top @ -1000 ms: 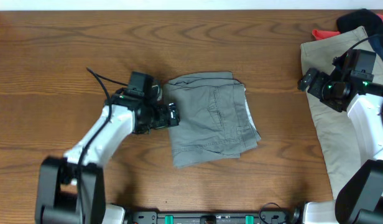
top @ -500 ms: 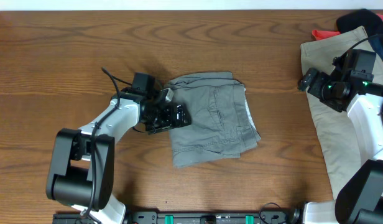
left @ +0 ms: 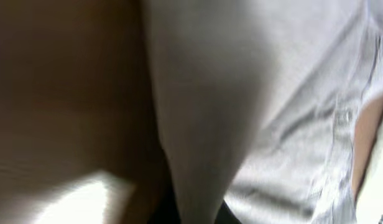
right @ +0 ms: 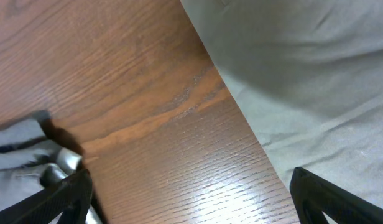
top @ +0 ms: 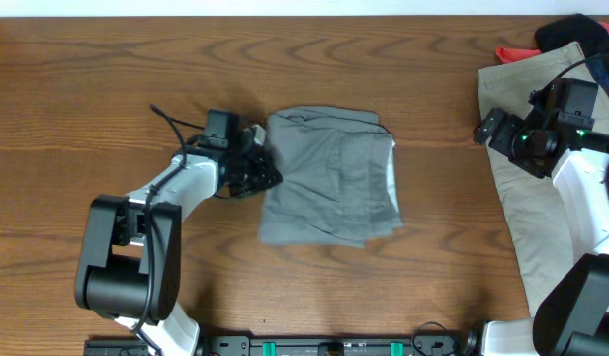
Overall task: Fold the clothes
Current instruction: 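Drag the folded shorts to the back-left table corner with the left gripper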
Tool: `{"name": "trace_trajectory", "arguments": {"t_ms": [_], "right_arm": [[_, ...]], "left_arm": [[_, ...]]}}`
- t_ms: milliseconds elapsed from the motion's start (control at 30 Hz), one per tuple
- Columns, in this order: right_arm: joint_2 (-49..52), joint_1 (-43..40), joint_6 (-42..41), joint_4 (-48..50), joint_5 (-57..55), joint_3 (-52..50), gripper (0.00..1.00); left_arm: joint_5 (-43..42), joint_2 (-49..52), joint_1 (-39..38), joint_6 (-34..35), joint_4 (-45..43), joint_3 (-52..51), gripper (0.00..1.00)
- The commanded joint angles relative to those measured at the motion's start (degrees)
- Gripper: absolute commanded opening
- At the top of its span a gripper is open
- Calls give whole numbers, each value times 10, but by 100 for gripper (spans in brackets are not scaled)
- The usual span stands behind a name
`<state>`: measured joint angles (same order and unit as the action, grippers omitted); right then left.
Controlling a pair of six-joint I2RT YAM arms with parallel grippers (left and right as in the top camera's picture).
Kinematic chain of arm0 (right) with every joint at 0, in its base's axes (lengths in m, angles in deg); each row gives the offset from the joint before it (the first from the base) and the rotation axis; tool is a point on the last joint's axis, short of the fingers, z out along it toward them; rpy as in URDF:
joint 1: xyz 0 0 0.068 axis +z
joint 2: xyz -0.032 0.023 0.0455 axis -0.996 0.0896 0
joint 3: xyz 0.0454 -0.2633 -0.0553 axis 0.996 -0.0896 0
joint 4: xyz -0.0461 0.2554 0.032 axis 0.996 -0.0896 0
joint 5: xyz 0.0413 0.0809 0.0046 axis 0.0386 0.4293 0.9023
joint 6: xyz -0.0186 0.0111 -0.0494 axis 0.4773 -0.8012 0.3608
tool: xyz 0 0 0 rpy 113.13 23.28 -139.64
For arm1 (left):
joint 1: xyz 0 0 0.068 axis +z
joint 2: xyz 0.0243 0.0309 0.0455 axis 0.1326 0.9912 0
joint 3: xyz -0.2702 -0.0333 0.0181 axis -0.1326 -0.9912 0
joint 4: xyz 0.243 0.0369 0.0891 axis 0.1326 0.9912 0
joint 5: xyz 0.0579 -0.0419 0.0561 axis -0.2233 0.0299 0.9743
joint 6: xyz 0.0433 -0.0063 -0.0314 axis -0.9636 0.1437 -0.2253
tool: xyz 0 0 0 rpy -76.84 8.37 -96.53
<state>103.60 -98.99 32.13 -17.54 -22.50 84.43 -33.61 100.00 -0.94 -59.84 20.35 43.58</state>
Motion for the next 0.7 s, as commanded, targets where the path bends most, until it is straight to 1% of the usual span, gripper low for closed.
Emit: {"name": "trace_trajectory", "arguments": {"t_ms": [0,67,200,267,500,567,667], "right_arm": [[1,-1,10,-1,0,7,99],[1,-1,10,-1,0,7,99],[1,-1,10,-1,0,7,99],[1,-1,10,-1,1,7,99],[1,-1,10,-1,0,7,99],[1,-1,10,-1,0,7,99],[1,-1,10,-1,0,7,99]], "left_arm": [[58,3,47,57,-31,-2,6],[71,3,78,67,-59,-2,6],[142,3,153,105,-99,-2,6],[162,3,199,123,-119,-2,6],[157,3,356,209,-178,-2,6],[148,5,382,215,-180,-2,6],[135,10,395,214,-179,-2,6]]}}
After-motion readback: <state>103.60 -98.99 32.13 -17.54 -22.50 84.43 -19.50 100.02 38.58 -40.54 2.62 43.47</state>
